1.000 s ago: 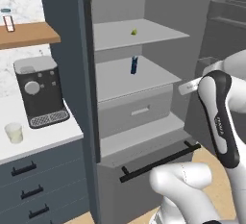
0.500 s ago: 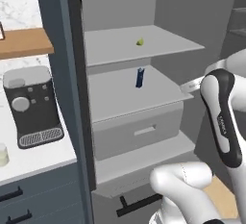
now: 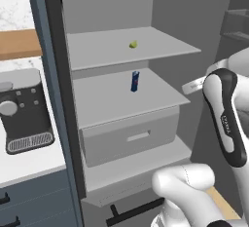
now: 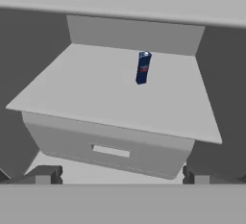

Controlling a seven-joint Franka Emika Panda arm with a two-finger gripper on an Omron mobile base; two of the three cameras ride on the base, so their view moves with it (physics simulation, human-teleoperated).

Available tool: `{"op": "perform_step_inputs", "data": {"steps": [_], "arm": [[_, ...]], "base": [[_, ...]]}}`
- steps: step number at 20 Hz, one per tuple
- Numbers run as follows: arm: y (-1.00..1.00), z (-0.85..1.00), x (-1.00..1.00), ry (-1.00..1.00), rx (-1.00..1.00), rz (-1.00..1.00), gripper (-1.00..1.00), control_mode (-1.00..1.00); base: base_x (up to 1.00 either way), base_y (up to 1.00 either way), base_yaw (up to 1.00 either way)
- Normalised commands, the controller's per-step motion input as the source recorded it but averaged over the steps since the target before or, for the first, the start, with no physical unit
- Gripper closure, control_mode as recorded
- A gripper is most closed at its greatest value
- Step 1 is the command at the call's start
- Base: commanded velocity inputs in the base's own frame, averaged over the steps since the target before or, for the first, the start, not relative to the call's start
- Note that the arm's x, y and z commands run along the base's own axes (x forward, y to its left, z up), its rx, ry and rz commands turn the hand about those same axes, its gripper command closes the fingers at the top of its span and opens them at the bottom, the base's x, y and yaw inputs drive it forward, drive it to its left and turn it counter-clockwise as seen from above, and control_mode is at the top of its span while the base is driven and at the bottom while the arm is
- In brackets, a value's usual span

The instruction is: Grab a lemon wedge from the fridge and one ice cube from the ice bowl, and put them in the glass of lemonade.

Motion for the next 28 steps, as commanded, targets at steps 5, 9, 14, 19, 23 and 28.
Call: {"op": "perform_step_inputs", "data": {"steps": [5, 9, 14, 19, 23, 28], "arm": [[0.54, 0.16, 0.13, 0.09, -0.12, -0.19, -1.00, -1.00], [0.38, 0.14, 0.23, 0.19, -0.13, -0.18, -1.00, -1.00], [-0.11, 0.02, -0.16, -0.03, 0.01, -0.02, -1.00, -1.00], [0.05, 0.38, -0.03, -0.28, 0.17, 0.01, -1.00, -1.00], [0.38, 0.92, 0.30, -0.23, 0.05, 0.00, -1.00, -1.00], [0.61, 0.65, 0.97, -0.05, 0.00, -0.02, -1.00, -1.00]], "base": [[0.03, 0.14, -0.04], [0.00, 0.00, 0.00], [0.00, 0.00, 0.00], [0.00, 0.00, 0.00], [0.00, 0.00, 0.00], [0.00, 0.00, 0.00]]}}
